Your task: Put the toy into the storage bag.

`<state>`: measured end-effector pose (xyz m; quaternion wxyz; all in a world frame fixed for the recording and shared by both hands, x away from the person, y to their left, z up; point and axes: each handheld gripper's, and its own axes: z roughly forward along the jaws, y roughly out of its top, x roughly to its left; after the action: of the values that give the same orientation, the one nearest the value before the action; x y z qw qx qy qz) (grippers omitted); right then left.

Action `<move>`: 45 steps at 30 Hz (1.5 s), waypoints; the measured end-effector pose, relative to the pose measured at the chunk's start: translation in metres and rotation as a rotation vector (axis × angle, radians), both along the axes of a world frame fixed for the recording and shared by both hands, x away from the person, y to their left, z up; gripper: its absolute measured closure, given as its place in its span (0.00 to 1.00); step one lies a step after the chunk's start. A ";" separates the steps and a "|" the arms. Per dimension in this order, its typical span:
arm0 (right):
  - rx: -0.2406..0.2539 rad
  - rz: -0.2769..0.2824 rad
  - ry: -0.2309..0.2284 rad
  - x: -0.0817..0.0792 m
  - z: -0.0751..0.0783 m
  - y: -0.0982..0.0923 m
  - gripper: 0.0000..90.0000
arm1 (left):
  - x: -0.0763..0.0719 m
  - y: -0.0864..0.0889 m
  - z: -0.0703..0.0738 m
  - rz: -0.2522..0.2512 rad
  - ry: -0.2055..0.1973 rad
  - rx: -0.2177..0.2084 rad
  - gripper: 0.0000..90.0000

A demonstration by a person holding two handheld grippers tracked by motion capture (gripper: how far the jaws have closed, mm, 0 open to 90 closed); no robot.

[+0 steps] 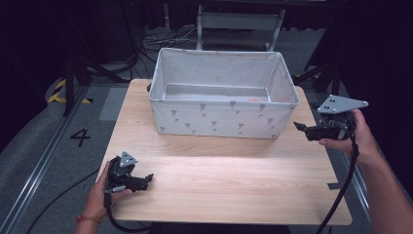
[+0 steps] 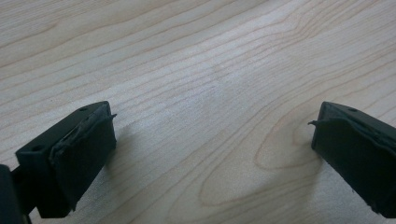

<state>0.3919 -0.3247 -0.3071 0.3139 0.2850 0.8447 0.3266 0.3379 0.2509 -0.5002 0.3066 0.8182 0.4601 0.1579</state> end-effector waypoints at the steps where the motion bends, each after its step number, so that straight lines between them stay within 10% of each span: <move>1: 0.001 -0.001 -0.001 -0.002 -0.003 0.000 0.22 | 0.000 0.000 0.000 0.002 -0.002 0.000 0.00; 23: -0.056 -0.008 0.064 -0.028 -0.078 0.002 0.23 | 0.000 0.000 0.000 0.003 -0.002 0.002 0.00; 45: 0.059 -0.089 0.170 -0.060 -0.157 -0.040 0.19 | 0.000 -0.003 0.000 0.041 0.002 0.000 0.00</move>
<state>0.3319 -0.3647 -0.4636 0.2467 0.3580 0.8449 0.3116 0.3378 0.2474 -0.5001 0.3028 0.8088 0.4770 0.1635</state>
